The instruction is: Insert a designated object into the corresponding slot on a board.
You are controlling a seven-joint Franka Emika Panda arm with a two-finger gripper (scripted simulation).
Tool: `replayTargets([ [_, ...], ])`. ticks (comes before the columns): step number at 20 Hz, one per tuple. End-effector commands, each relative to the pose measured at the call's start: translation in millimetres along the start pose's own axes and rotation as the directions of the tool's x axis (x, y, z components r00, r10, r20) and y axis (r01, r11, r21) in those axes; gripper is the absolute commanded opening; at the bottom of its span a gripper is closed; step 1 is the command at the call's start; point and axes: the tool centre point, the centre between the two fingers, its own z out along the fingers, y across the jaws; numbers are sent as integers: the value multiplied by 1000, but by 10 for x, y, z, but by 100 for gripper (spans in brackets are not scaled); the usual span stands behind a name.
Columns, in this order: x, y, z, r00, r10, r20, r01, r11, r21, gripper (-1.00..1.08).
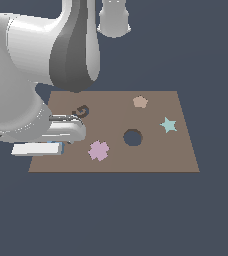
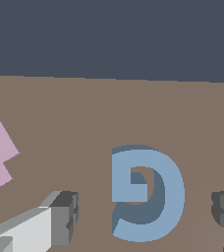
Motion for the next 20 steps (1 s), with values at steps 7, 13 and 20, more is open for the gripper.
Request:
replayTargets([
  [7, 17, 27, 53, 1000, -2, 0, 2, 1000, 0, 100],
  [13, 25, 29, 214, 1000, -3, 0, 3, 1000, -1, 100],
  [20, 25, 30, 218, 1000, -3, 0, 3, 1000, -1, -100],
])
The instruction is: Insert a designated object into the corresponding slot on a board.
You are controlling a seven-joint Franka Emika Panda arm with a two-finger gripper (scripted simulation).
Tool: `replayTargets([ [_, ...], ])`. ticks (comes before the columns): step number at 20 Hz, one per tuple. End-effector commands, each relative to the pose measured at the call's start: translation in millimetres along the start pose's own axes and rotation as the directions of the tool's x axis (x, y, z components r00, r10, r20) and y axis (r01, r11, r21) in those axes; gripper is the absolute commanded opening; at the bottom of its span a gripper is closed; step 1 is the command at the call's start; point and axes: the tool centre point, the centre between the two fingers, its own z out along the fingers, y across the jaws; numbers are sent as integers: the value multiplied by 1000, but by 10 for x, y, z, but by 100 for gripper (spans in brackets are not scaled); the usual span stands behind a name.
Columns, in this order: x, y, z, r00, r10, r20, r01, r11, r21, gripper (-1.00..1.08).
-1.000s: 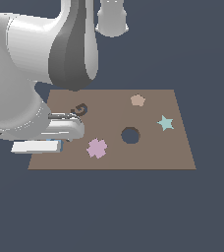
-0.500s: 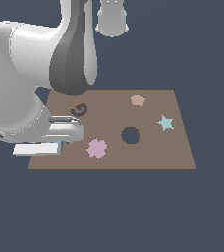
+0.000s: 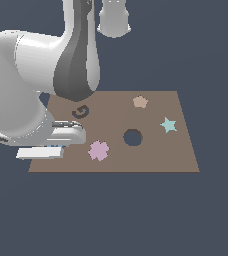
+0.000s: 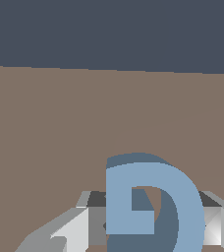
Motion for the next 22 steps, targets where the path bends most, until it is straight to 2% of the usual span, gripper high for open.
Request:
replayTargets([
  [1, 1, -2, 4, 1000, 0, 0, 0, 1000, 0, -100],
  [12, 2, -24, -1, 1000, -30, 0, 30, 1000, 0, -100],
  [18, 0, -94, -6, 993, -121, 0, 121, 993, 0, -100],
  [22, -8, -166, -11, 977, -214, 0, 214, 977, 0, -100],
])
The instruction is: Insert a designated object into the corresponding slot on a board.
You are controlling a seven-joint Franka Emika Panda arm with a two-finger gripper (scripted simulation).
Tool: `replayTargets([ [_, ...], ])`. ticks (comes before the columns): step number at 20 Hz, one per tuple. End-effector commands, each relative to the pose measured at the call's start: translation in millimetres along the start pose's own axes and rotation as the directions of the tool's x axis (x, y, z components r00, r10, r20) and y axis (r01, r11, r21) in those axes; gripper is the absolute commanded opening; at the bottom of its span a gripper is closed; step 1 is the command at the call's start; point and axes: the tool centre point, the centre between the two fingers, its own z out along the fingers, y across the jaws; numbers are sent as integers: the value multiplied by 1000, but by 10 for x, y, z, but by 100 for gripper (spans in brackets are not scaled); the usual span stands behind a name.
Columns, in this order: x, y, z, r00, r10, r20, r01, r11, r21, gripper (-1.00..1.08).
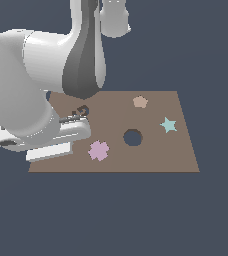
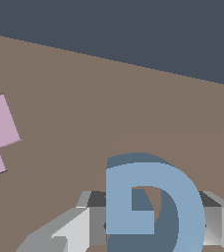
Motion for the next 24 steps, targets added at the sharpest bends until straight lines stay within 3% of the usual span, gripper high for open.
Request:
replayTargets([
  [1, 3, -50, -6, 998, -65, 0, 65, 998, 0, -100],
  [7, -14, -205, -16, 965, -263, -1, 263, 965, -1, -100],
  [12, -67, -361, -27, 888, -461, -1, 461, 888, -1, -100],
  [18, -182, -540, -40, 731, -683, -1, 683, 731, -1, -100],
  [24, -338, -679, -53, 525, -851, 0, 851, 525, -2, -100],
])
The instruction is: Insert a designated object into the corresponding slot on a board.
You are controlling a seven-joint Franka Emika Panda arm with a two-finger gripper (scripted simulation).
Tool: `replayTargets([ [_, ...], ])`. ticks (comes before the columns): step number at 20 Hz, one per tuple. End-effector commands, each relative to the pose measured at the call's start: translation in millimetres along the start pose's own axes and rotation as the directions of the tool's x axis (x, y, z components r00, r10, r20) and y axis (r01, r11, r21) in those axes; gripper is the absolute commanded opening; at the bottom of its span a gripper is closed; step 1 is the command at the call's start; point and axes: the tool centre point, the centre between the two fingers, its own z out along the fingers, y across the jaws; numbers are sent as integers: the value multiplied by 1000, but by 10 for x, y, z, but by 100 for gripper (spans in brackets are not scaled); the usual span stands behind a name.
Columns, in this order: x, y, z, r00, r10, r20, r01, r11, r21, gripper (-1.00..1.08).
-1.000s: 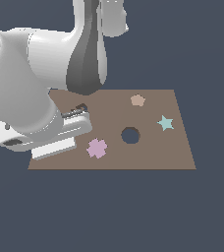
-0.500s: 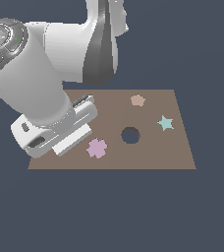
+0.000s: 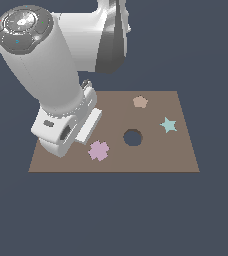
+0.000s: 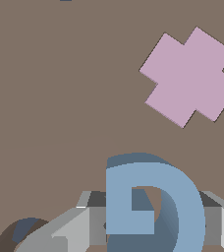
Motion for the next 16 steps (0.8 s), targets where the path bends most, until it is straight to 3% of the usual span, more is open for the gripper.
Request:
replayTargets([
  [1, -2, -87, -7, 994, -113, 0, 113, 994, -1, -100],
  [7, -46, -285, -19, 932, -363, 0, 363, 932, -1, -100],
  [16, -185, -516, -33, 756, -654, 0, 654, 756, 0, -100],
])
